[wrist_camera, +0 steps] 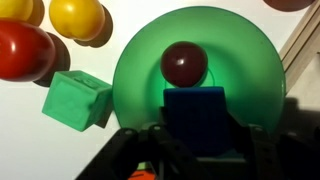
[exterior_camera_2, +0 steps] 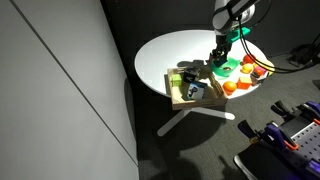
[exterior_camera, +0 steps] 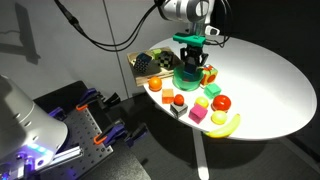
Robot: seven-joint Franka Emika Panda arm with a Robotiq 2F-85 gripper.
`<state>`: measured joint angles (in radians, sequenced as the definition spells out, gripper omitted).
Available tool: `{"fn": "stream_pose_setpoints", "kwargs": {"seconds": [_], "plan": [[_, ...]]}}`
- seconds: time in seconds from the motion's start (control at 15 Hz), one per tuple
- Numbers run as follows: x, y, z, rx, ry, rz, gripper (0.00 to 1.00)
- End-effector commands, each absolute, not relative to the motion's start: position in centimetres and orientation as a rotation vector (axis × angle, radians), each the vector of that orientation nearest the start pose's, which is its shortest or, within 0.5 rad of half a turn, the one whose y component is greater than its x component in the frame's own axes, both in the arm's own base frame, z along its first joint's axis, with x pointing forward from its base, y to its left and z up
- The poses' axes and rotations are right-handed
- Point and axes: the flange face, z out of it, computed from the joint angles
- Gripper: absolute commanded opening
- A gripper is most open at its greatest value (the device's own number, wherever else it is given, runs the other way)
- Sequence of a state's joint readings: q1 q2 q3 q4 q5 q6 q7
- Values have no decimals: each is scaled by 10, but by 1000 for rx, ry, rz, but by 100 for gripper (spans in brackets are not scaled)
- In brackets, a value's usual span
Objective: Remove the green block from the bowl
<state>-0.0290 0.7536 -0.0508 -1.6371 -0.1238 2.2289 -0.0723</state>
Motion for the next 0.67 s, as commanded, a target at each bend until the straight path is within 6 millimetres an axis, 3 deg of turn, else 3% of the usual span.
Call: {"fn": "stream_pose_setpoints", "kwargs": {"seconds": [0.0, 0.33, 0.6], "plan": [[663, -54, 196, -3218, -144, 276, 32], [664, -64, 229, -3228, -101, 243, 32], [664, -85, 247, -3234, -51, 208, 32]]}}
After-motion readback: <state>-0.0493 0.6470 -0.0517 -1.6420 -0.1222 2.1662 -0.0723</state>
